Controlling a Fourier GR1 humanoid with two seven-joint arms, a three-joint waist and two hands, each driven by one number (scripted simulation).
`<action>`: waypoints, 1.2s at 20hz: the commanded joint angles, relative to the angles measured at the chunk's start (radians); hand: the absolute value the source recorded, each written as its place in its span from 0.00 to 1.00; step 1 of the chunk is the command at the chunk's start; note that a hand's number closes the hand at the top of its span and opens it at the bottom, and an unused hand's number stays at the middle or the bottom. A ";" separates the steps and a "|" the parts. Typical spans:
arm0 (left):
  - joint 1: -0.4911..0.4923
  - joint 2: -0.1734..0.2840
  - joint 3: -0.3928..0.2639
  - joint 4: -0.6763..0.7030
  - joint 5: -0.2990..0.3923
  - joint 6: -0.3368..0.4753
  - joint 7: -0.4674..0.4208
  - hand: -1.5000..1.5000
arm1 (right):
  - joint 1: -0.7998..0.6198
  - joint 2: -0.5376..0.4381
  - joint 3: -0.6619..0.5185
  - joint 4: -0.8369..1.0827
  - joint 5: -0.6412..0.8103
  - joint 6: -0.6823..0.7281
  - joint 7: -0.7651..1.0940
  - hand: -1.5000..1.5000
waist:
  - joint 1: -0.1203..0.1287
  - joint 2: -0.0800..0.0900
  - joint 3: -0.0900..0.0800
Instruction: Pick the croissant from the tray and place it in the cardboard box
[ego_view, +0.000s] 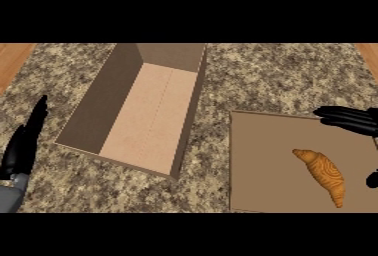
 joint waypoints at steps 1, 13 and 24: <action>-0.057 -0.028 -0.019 0.016 -0.025 0.013 0.047 0.50 | -0.093 -0.017 0.075 0.086 0.190 0.009 -0.188 0.00 | 0.003 0.003 -0.003; -0.009 -0.060 0.015 0.030 -0.062 0.009 0.024 0.50 | -0.235 0.093 0.265 0.170 0.548 -0.019 -0.084 0.00 | -0.029 -0.012 -0.006; 0.013 -0.056 0.093 -0.015 -0.110 -0.060 0.061 0.50 | -0.232 0.224 0.207 0.199 0.725 -0.021 -0.041 0.00 | -0.043 -0.016 -0.006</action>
